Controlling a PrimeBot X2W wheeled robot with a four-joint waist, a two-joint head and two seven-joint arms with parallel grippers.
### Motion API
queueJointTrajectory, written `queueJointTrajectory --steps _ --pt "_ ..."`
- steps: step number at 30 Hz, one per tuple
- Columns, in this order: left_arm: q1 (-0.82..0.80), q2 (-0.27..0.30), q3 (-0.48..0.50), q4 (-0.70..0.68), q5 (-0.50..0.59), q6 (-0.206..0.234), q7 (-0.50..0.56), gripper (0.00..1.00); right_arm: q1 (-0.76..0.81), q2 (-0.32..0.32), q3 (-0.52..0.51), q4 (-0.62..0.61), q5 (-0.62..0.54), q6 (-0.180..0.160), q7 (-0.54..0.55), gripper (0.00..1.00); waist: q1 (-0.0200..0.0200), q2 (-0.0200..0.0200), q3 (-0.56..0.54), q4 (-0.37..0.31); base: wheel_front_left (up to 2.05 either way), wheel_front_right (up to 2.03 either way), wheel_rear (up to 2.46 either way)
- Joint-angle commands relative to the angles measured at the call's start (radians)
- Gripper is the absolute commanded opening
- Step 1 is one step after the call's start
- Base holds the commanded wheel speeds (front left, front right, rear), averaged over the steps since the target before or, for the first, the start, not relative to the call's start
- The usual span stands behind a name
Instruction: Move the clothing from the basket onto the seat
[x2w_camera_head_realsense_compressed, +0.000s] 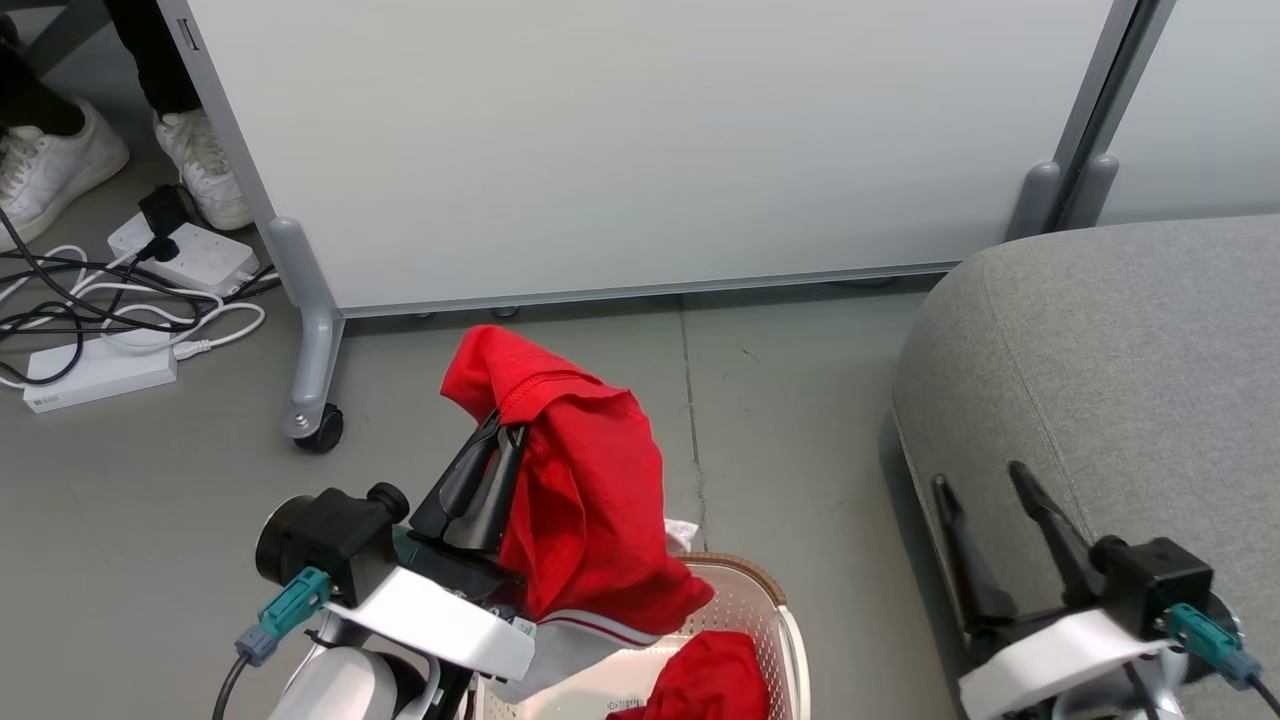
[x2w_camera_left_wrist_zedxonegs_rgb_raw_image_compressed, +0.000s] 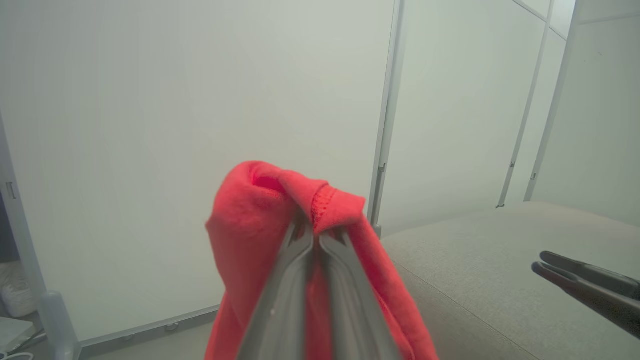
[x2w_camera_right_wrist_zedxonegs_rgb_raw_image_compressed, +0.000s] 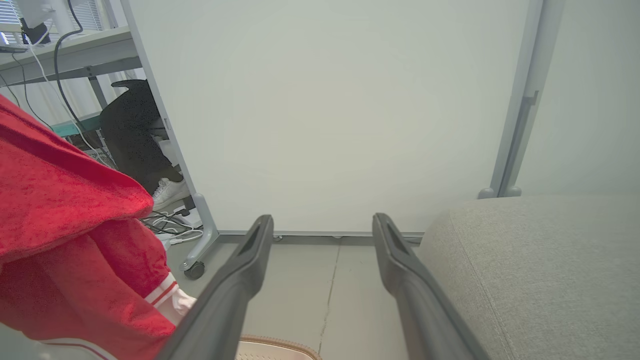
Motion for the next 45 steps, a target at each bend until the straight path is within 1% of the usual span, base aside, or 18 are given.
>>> queueJointTrajectory --steps 1,4,8,9,14,15,16,18,19,24,25,26,27,28,35,36,37,45 --pt "0.003 0.007 0.0 -0.004 -0.001 0.001 0.0 0.0 -0.019 -0.006 0.019 -0.005 0.017 0.002 -0.006 1.0 0.0 0.0 0.0 0.002 0.0 0.0 0.0" --pt "-0.003 0.007 -0.008 -0.007 0.004 0.002 0.002 0.0 -0.04 -0.005 0.099 -0.007 0.051 0.002 -0.01 1.0 0.0 0.0 0.001 0.006 0.0 0.0 0.0" --pt "-0.018 0.008 -0.018 -0.01 0.006 -0.003 0.008 0.0 -0.083 -0.006 0.262 0.004 0.106 0.002 -0.014 1.0 0.0 0.0 0.007 0.016 0.0 0.0 0.0" --pt "-0.018 0.008 -0.018 -0.01 0.006 -0.003 0.008 0.0 -0.083 -0.006 0.262 0.004 0.106 0.002 -0.014 1.0 0.0 0.0 0.007 0.016 0.0 0.0 0.0" --pt "-0.037 0.004 -0.039 -0.006 0.01 -0.015 0.018 0.0 -0.148 -0.006 0.451 0.043 0.191 0.002 -0.037 1.0 0.0 0.0 0.014 0.037 0.0 0.0 0.0" --pt "-0.046 0.001 -0.045 -0.004 0.009 -0.016 0.018 0.0 -0.181 -0.006 0.509 0.07 0.22 0.002 -0.05 1.0 0.0 0.0 0.015 0.043 0.0 0.0 0.0" --pt "-0.046 0.001 -0.045 -0.004 0.009 -0.016 0.018 0.0 -0.181 -0.006 0.509 0.07 0.22 0.002 -0.05 1.0 0.0 0.0 0.015 0.043 0.0 0.0 0.0" --pt "-0.049 -0.004 -0.053 -0.005 0.009 -0.018 0.019 0.0 -0.215 -0.006 0.56 0.105 0.247 0.002 -0.06 1.0 0.0 0.0 0.016 0.049 0.0 0.0 0.0" --pt "-0.052 -0.005 -0.058 -0.007 0.01 -0.02 0.021 0.0 -0.254 -0.007 0.6 0.15 0.262 0.002 -0.061 1.0 0.0 0.0 0.017 0.054 0.0 0.0 0.0" --pt "-0.056 -0.012 -0.075 -0.007 0.006 -0.027 0.019 0.0 -0.339 -0.006 0.682 0.267 0.297 0.002 -0.052 1.0 0.0 0.0 0.021 0.069 0.0 0.0 0.0" --pt "-0.063 -0.014 -0.082 -0.001 -0.001 -0.034 0.016 0.0 -0.379 -0.006 0.711 0.314 0.319 0.002 -0.058 1.0 0.0 0.0 0.025 0.079 0.0 0.0 0.0" --pt "-0.064 -0.016 -0.084 0.001 -0.002 -0.035 0.014 0.0 -0.387 -0.006 0.718 0.324 0.328 0.002 -0.063 0.48 0.0 0.0 0.025 0.082 0.0 0.0 0.0" --pt "-0.066 -0.016 -0.087 0.002 -0.003 -0.036 0.013 0.0 -0.393 -0.005 0.728 0.335 0.34 0.002 -0.062 0.15 0.0 0.0 0.026 0.085 0.0 0.0 0.0" --pt "-0.068 -0.017 -0.087 0.003 -0.004 -0.037 0.012 0.0 -0.401 -0.006 0.734 0.343 0.347 0.002 -0.066 0.0 0.0 0.0 0.026 0.086 0.0 0.0 0.0" --pt "-0.069 -0.011 -0.095 0.002 -0.002 -0.039 0.003 0.0 -0.44 -0.006 0.741 0.37 0.397 0.002 -0.114 0.0 0.0 0.0 0.025 0.083 0.0 0.0 0.0" --pt "-0.069 -0.011 -0.095 0.001 -0.002 -0.037 0.004 0.44 -0.446 -0.006 0.734 0.372 0.4 0.002 -0.121 0.0 0.0 0.0 0.025 0.081 0.0 0.0 0.0" --pt "-0.069 -0.011 -0.094 -0.002 -0.001 -0.033 0.0 1.0 -0.451 -0.006 0.725 0.373 0.403 0.002 -0.128 0.0 0.0 0.0 0.025 0.079 0.0 0.0 0.0" --pt "-0.047 -0.009 -0.111 -0.042 -0.018 -0.046 -0.008 1.0 -0.482 -0.006 0.594 0.373 0.381 0.002 -0.165 0.0 0.0 0.0 0.024 0.057 0.0 0.0 0.0"
